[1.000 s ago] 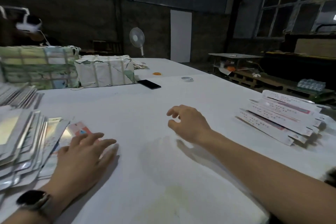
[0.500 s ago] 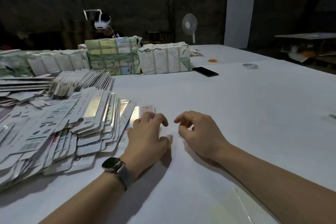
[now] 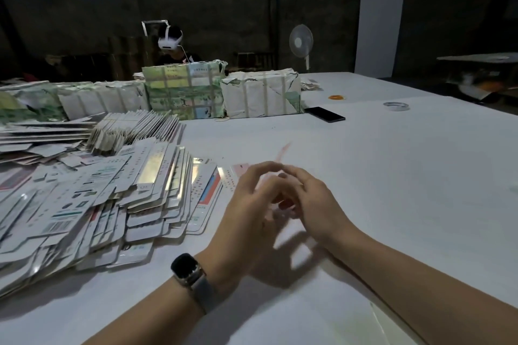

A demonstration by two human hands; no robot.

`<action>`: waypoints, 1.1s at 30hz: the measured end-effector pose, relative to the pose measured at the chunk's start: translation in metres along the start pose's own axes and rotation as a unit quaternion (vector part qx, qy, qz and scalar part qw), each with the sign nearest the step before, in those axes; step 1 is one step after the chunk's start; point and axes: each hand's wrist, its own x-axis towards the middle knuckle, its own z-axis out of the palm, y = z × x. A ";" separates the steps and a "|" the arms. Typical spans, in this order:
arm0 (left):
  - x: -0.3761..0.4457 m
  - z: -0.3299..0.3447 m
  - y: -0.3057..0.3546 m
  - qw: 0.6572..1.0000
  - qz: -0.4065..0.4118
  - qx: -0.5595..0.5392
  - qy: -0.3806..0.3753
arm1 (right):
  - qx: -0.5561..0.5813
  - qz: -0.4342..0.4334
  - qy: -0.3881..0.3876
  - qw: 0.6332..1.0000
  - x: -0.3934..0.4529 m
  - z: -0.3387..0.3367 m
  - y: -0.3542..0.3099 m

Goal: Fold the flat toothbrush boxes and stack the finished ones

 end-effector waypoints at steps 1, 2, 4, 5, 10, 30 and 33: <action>-0.001 0.003 0.004 0.999 0.040 -0.016 -0.001 | 0.076 0.027 -0.007 0.997 0.002 0.001 -0.003; -0.003 0.005 0.006 0.998 0.061 -0.027 -0.014 | 0.130 0.043 -0.008 0.991 0.002 0.002 -0.005; -0.005 0.007 0.006 0.997 0.054 -0.045 -0.045 | 0.153 0.060 0.014 0.986 0.002 -0.001 -0.007; -0.005 0.006 0.005 0.996 0.043 -0.052 -0.057 | 0.146 0.064 0.030 0.987 0.003 -0.002 -0.005; -0.003 0.002 -0.005 0.998 -0.004 -0.044 0.042 | 0.124 0.036 0.039 0.991 -0.001 -0.004 -0.004; -0.001 -0.004 -0.017 0.858 -0.379 -0.347 -0.024 | 0.167 -0.004 -0.059 0.984 -0.010 0.000 -0.003; 0.000 -0.002 -0.015 0.861 -0.379 -0.338 -0.032 | 0.161 -0.015 -0.054 0.985 -0.011 -0.001 -0.001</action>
